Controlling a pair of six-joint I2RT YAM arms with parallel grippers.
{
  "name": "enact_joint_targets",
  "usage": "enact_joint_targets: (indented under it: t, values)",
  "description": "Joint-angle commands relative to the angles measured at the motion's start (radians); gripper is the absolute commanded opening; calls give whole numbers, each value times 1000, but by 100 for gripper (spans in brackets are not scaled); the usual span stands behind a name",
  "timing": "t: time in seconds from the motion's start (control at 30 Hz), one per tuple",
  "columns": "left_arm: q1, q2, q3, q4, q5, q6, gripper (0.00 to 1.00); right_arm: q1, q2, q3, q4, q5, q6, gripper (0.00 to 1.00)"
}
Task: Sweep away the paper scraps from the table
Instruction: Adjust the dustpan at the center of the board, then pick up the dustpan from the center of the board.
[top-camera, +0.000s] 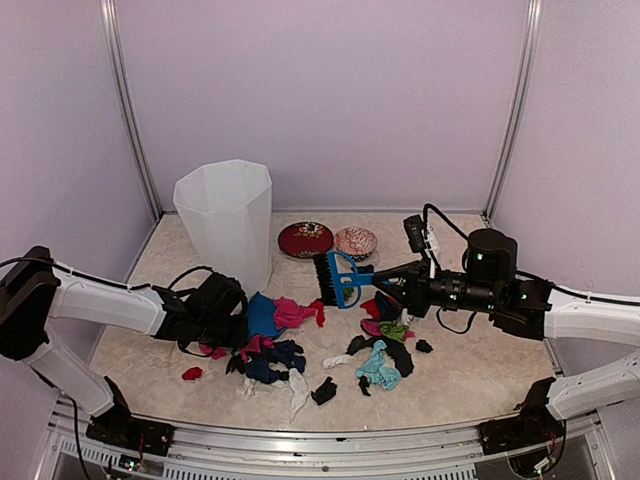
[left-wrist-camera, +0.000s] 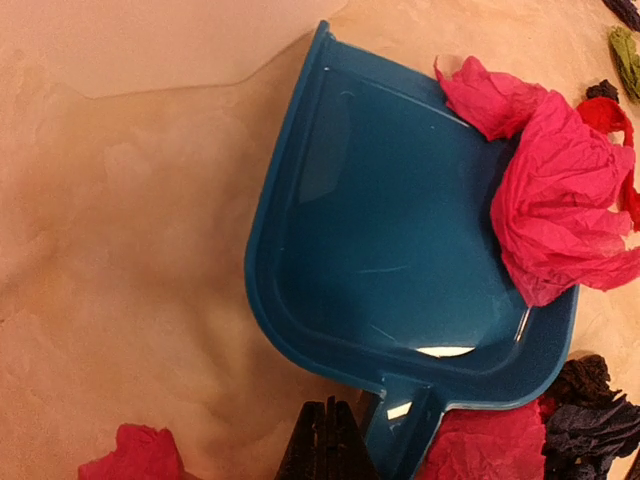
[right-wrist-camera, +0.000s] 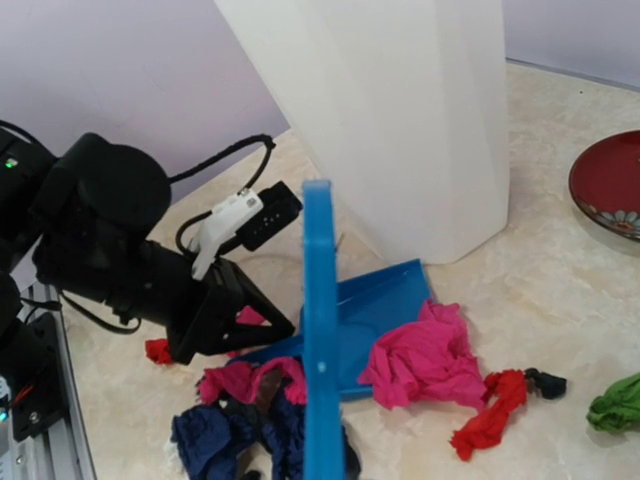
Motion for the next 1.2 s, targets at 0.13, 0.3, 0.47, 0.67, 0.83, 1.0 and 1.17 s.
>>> enact_joint_targets:
  t: [0.13, 0.3, 0.47, 0.67, 0.83, 1.0, 1.17]
  values:
    - [-38, -42, 35, -12, 93, 7, 0, 6, -23, -14, 28, -6, 11, 0]
    - [-37, -84, 39, -72, 35, 3, 6, 8, -33, -12, 18, 3, 9, 0]
    - [-38, -112, 40, -112, 2, 6, 33, 9, -38, -16, 17, 7, 7, 0]
    - [-45, -97, 43, -99, 17, 22, 54, 10, -38, -20, 20, 9, 10, 0]
    - [-46, -44, 65, -86, 14, 29, 59, 12, -44, -21, 19, 11, 10, 0]
    - [-46, 2, 93, -89, 6, 36, 54, 14, -49, -22, 12, 16, 12, 0]
    - [-45, 33, 96, -93, -11, 38, 46, 14, -65, -38, 11, 26, 13, 0]
